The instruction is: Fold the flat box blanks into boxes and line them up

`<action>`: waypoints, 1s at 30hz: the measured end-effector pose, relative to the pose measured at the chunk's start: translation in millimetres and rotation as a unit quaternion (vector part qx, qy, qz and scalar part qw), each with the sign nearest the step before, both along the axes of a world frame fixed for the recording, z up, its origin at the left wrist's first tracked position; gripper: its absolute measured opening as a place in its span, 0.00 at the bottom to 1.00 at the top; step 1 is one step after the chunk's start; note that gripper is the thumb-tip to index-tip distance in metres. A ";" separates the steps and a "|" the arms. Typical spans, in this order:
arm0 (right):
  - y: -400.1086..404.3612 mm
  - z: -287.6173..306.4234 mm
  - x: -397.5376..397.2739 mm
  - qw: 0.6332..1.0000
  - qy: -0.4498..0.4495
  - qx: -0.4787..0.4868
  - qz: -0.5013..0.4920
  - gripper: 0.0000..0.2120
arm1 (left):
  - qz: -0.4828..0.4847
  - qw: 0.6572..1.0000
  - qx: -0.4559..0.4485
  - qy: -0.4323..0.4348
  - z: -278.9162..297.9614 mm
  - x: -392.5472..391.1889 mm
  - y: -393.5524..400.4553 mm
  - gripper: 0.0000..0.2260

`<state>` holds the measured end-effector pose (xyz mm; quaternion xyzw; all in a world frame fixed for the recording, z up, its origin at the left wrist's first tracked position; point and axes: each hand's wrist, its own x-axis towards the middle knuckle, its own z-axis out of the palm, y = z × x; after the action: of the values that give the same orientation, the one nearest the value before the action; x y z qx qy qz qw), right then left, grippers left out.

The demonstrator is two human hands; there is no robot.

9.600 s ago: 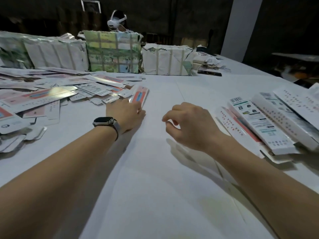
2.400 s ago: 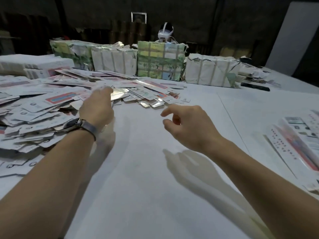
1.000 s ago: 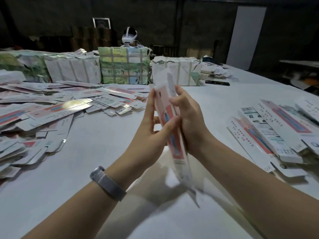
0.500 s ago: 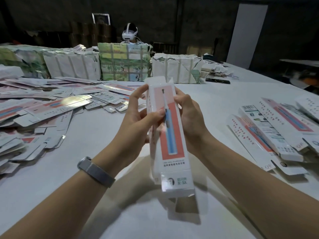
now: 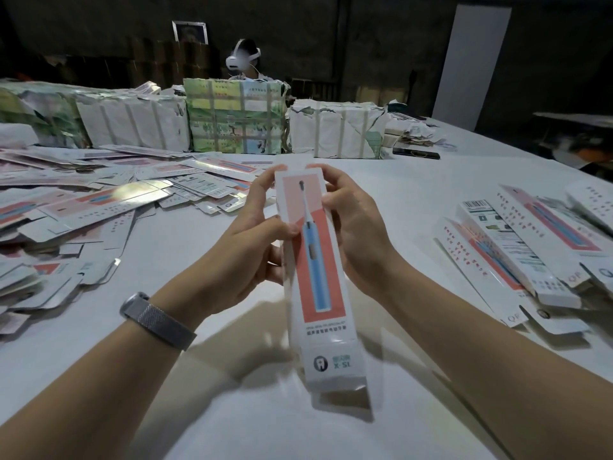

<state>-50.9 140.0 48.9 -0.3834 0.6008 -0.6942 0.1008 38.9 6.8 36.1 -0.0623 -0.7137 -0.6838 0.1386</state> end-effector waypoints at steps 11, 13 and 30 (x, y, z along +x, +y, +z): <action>1.1 2.3 -4.5 0.997 -0.038 -0.065 -0.007 0.07 | -0.034 0.999 0.008 -0.026 1.0 3.4 6.5 0.24; 1.1 3.5 -6.3 0.992 -0.072 -0.102 0.003 0.13 | -0.016 0.999 0.015 -0.024 0.3 3.1 10.2 0.28; 10.9 13.4 -19.9 0.995 -0.084 -0.005 0.046 0.09 | 0.075 0.989 -0.124 0.016 -5.7 5.1 18.8 0.32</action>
<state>-70.8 151.0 62.3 -0.3517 0.5686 -0.7212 0.1813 44.0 25.6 30.5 -0.0366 -0.7935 -0.5762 0.1924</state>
